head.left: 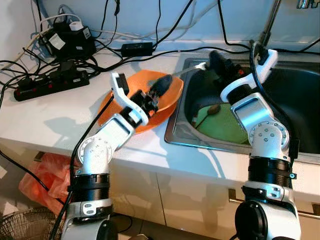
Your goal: Kitchen organization
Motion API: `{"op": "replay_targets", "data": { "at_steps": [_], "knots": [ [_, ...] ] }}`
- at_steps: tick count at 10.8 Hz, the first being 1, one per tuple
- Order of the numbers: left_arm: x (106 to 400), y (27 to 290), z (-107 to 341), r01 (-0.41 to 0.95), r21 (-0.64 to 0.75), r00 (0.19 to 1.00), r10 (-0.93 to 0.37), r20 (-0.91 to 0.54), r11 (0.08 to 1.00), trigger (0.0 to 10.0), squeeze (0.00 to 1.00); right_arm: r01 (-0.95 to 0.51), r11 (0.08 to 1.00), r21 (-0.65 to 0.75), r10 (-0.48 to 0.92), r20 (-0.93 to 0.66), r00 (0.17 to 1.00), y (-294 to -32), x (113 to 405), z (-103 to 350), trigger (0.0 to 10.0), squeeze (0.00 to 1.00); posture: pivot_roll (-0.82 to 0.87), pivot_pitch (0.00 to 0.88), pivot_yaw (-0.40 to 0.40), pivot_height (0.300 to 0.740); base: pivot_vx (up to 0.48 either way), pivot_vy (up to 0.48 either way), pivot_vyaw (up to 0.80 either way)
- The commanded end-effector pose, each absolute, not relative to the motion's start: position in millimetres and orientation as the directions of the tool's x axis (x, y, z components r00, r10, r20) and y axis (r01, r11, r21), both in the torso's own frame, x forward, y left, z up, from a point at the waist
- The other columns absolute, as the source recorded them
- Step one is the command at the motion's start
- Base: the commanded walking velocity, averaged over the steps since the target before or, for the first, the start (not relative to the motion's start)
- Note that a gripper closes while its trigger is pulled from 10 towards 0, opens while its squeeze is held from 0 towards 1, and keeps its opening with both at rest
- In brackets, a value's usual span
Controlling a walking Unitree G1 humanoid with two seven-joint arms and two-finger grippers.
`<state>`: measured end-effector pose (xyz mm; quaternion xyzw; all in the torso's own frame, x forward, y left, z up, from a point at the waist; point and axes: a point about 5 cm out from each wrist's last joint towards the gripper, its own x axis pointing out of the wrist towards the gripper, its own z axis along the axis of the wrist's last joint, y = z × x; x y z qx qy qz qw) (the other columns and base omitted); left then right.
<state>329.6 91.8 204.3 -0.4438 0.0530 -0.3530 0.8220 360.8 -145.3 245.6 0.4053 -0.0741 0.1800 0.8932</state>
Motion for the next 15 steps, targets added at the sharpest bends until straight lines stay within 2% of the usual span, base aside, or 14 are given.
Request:
{"op": "replay_targets", "data": {
  "at_steps": [1, 4, 6, 8, 10, 11, 12, 13, 14, 15],
  "knots": [
    [326, 93, 205, 0.559, -0.730, 0.731, -0.649, 0.211, 0.393, 10.0, 1.00, -0.346, 0.634, 0.692, 0.204, 0.282, 0.938, -151, 365, 252, 0.0, 0.00, 0.06, 0.039, 0.127, 0.740, 0.000, 0.000, 0.00],
    [322, 86, 203, 0.584, -0.706, 0.709, -0.675, 0.203, 0.401, 10.0, 1.00, -0.222, 0.679, 0.700, 0.063, 0.246, 0.967, -169, 369, 249, 0.0, 0.00, 0.06, 0.040, 0.128, 0.740, 0.000, 0.000, 0.00],
    [317, 84, 199, 0.635, -0.616, 0.681, -0.714, 0.162, 0.466, 10.0, 1.00, -0.043, 0.729, 0.684, -0.094, 0.163, 0.982, -195, 374, 237, 0.0, 0.00, 0.06, 0.041, 0.122, 0.740, 0.000, 0.000, 0.00],
    [305, 75, 192, 0.713, -0.489, 0.621, -0.777, 0.105, 0.503, 10.0, 1.00, 0.071, 0.773, 0.630, -0.222, 0.164, 0.961, -221, 377, 239, 0.0, 0.00, 0.07, 0.039, 0.120, 0.740, 0.000, 0.000, 0.00],
    [305, 75, 189, 0.712, -0.478, 0.625, -0.774, 0.099, 0.514, 10.0, 1.00, 0.132, 0.801, 0.583, -0.274, 0.162, 0.948, -233, 379, 237, 0.0, 0.00, 0.07, 0.037, 0.119, 0.740, 0.000, 0.000, 0.00],
    [306, 77, 190, 0.715, -0.462, 0.628, -0.772, 0.096, 0.525, 10.0, 1.00, 0.171, 0.858, 0.484, -0.264, 0.132, 0.955, -233, 380, 229, 0.0, 0.00, 0.07, 0.036, 0.117, 0.740, 0.000, 0.000, 0.00],
    [306, 79, 188, 0.724, -0.414, 0.632, -0.771, 0.078, 0.552, 10.0, 1.00, 0.193, 0.904, 0.381, -0.234, 0.066, 0.970, -229, 384, 214, 0.9, 0.00, 0.07, 0.036, 0.118, 0.740, 0.000, 0.000, 0.00],
    [306, 79, 188, 0.728, -0.391, 0.633, -0.771, 0.069, 0.563, 10.0, 1.00, 0.184, 0.928, 0.324, -0.201, 0.020, 0.979, -225, 387, 204, 0.4, 0.00, 0.07, 0.036, 0.118, 0.740, 0.000, 0.000, 0.00],
    [305, 80, 187, 0.735, -0.359, 0.634, -0.771, 0.060, 0.576, 10.0, 1.00, 0.181, 0.932, 0.313, -0.193, 0.007, 0.981, -223, 388, 200, 1.2, 0.00, 0.07, 0.036, 0.118, 0.740, 0.000, 0.000, 0.00],
    [305, 81, 187, 0.734, -0.333, 0.638, -0.769, 0.041, 0.592, 10.0, 1.00, 0.164, 0.953, 0.256, -0.164, -0.021, 0.986, -218, 391, 194, 9.0, 0.00, 0.07, 0.036, 0.118, 0.740, 0.000, 0.000, 0.00]
  ]
}}
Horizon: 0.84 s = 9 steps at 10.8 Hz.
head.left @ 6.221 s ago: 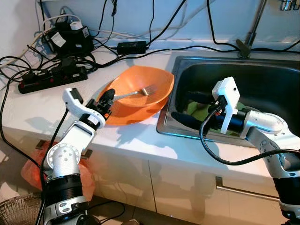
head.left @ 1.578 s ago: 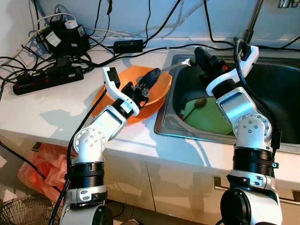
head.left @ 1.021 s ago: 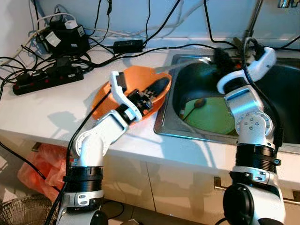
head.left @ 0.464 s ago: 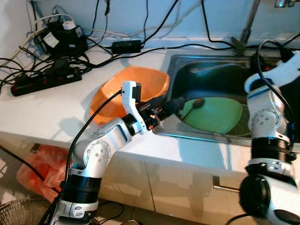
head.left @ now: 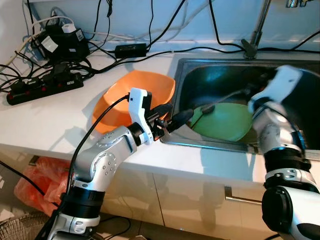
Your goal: Kitchen organization
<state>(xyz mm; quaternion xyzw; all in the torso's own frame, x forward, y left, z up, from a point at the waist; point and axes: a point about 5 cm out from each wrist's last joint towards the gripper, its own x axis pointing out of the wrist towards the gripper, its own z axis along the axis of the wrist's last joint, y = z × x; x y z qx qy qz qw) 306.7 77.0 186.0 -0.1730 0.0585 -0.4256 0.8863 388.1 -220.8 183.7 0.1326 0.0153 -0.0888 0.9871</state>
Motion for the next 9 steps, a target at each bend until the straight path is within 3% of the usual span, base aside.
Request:
{"op": "replay_targets", "data": {
  "at_steps": [1, 5, 9],
  "knots": [
    [305, 80, 186, 0.735, -0.325, 0.639, -0.768, 0.039, 0.595, 10.0, 1.00, 0.126, 0.972, 0.200, -0.116, -0.061, 0.991, -210, 393, 185, 10.0, 0.00, 0.07, 0.036, 0.118, 0.740, 0.000, 0.000, 0.00],
    [302, 82, 184, 0.737, -0.313, 0.638, -0.769, 0.030, 0.599, 10.0, 1.00, 0.052, 0.993, 0.106, -0.032, -0.180, 0.983, -195, 396, 160, 10.0, 0.00, 0.09, 0.038, 0.115, 0.740, 0.000, 0.000, 0.00],
    [300, 84, 180, 0.755, -0.247, 0.622, -0.783, -0.025, 0.607, 10.0, 1.00, 0.111, 0.989, 0.102, -0.083, -0.244, 0.966, -204, 396, 152, 10.0, 0.04, 0.09, 0.037, 0.114, 0.740, 0.000, 0.000, 0.00]
  ]
}}
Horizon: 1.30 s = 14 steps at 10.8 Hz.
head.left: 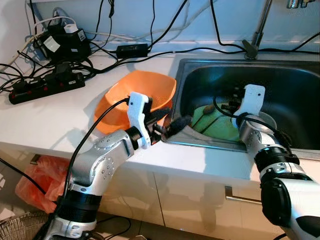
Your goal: Kitchen organization
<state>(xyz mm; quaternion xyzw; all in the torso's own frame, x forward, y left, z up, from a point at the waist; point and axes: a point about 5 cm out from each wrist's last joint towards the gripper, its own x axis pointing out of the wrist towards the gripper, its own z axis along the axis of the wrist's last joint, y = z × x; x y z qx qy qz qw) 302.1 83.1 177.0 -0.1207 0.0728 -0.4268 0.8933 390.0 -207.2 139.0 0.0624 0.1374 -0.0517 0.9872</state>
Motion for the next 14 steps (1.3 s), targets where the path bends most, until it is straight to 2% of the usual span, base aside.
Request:
{"op": "replay_targets", "data": {
  "at_steps": [1, 2, 6, 9, 11, 14],
  "knots": [
    [300, 84, 180, 0.758, -0.244, 0.618, -0.786, -0.028, 0.605, 10.0, 1.00, 0.111, 0.989, 0.103, -0.082, -0.250, 0.965, -205, 395, 151, 10.0, 0.74, 0.09, 0.037, 0.115, 0.740, 0.000, 0.000, 0.00],
    [300, 85, 180, 0.761, -0.234, 0.617, -0.787, -0.029, 0.605, 10.0, 1.00, 0.113, 0.989, 0.093, -0.086, -0.257, 0.963, -206, 395, 149, 10.0, 1.00, 0.09, 0.035, 0.117, 0.740, 0.000, 0.000, 0.00],
    [301, 86, 181, 0.758, -0.203, 0.626, -0.778, -0.041, 0.620, 10.0, 1.00, 0.132, 0.987, 0.094, -0.102, -0.270, 0.957, -207, 395, 148, 10.0, 1.00, 0.09, 0.034, 0.119, 0.740, 0.000, 0.000, 0.00],
    [302, 103, 181, 0.707, -0.150, 0.690, -0.721, -0.064, 0.691, 10.0, 1.00, 0.153, 0.982, 0.114, -0.124, -0.231, 0.965, -205, 398, 159, 10.0, 1.00, 0.09, 0.037, 0.116, 0.740, 0.000, 0.000, 0.00],
    [302, 106, 189, 0.706, -0.077, 0.702, -0.710, -0.056, 0.704, 10.0, 1.00, 0.131, 0.987, 0.093, -0.114, -0.169, 0.979, -200, 402, 172, 10.0, 1.00, 0.10, 0.035, 0.113, 0.740, 0.000, 0.000, 0.00],
    [310, 110, 209, 0.688, -0.013, 0.726, -0.688, 0.005, 0.726, 10.0, 1.00, 0.013, 0.990, 0.139, -0.001, -0.089, 0.996, -181, 405, 188, 10.0, 1.00, 0.09, 0.029, 0.113, 0.740, 0.000, 0.000, 0.00]
  ]
}}
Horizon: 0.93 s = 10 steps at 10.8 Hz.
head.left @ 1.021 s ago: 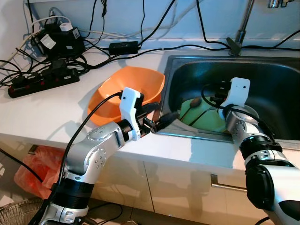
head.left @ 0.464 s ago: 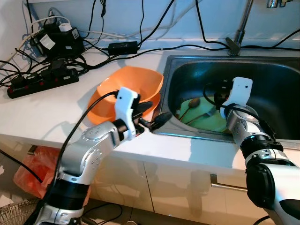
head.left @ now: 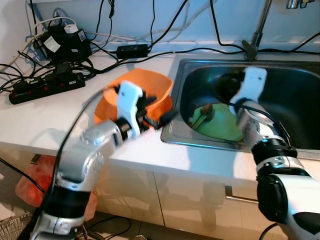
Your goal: Kitchen organization
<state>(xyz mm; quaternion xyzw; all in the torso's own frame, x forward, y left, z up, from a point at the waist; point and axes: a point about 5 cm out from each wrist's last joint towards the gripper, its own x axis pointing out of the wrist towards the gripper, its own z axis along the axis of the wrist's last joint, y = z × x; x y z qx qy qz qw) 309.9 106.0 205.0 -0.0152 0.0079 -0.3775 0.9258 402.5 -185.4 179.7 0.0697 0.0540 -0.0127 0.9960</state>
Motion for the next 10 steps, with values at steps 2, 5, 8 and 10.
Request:
{"op": "replay_targets", "data": {
  "at_steps": [2, 5, 8, 10],
  "knots": [
    [313, 112, 217, 0.670, 0.054, 0.740, -0.672, 0.022, 0.740, 10.0, 1.00, 0.011, 0.986, 0.165, 0.001, -0.074, 0.997, -181, 404, 190, 10.0, 0.94, 0.09, 0.028, 0.112, 0.740, 0.000, 0.000, 0.00],
    [327, 140, 208, 0.611, 0.200, 0.790, -0.607, -0.088, 0.766, 10.0, 1.00, -0.073, 0.975, 0.209, 0.083, -0.038, 0.996, -171, 401, 195, 10.0, 0.00, 0.10, 0.030, 0.109, 0.740, 0.000, 0.000, 0.00],
    [334, 158, 189, 0.620, 0.305, 0.784, -0.576, -0.231, 0.723, 9.6, 0.00, -0.158, 0.965, 0.208, 0.161, 0.004, 0.987, -161, 395, 202, 10.0, 0.00, 0.09, 0.032, 0.116, 0.740, 0.000, 0.000, 0.00],
    [337, 163, 182, 0.645, 0.338, 0.764, -0.581, -0.279, 0.685, 1.9, 0.00, -0.158, 0.967, 0.200, 0.161, 0.004, 0.987, -162, 392, 202, 10.0, 0.00, 0.08, 0.028, 0.120, 0.740, 0.000, 0.000, 0.00]
  ]
}}
